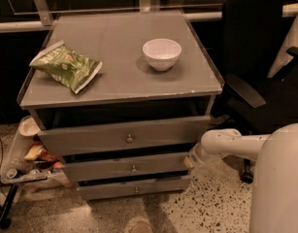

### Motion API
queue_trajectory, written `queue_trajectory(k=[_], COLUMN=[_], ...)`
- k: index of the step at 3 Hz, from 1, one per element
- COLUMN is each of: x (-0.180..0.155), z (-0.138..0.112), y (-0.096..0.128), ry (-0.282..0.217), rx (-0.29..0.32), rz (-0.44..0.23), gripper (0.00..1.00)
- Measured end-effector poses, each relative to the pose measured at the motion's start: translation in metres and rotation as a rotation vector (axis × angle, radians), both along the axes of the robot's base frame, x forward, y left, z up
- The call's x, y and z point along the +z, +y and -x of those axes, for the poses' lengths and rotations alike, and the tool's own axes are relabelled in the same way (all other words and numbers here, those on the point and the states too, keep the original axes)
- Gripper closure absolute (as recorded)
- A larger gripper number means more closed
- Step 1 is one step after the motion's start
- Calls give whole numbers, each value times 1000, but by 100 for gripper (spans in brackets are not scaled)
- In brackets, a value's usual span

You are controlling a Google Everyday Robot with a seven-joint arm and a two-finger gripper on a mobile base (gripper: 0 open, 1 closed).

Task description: Close middle drawer

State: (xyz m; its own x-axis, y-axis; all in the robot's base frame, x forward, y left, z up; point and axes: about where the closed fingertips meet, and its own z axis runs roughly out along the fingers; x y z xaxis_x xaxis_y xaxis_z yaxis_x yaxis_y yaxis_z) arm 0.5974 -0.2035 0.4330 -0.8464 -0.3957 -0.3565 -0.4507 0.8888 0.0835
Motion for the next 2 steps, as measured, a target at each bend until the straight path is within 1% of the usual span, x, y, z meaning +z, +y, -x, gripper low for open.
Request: queue_trajectory(k=[1, 2], x=[2, -1], z=[54, 63], y=[-67, -72], ry=[125, 156], rx=[-125, -127], rz=[32, 40], gripper=[100, 100])
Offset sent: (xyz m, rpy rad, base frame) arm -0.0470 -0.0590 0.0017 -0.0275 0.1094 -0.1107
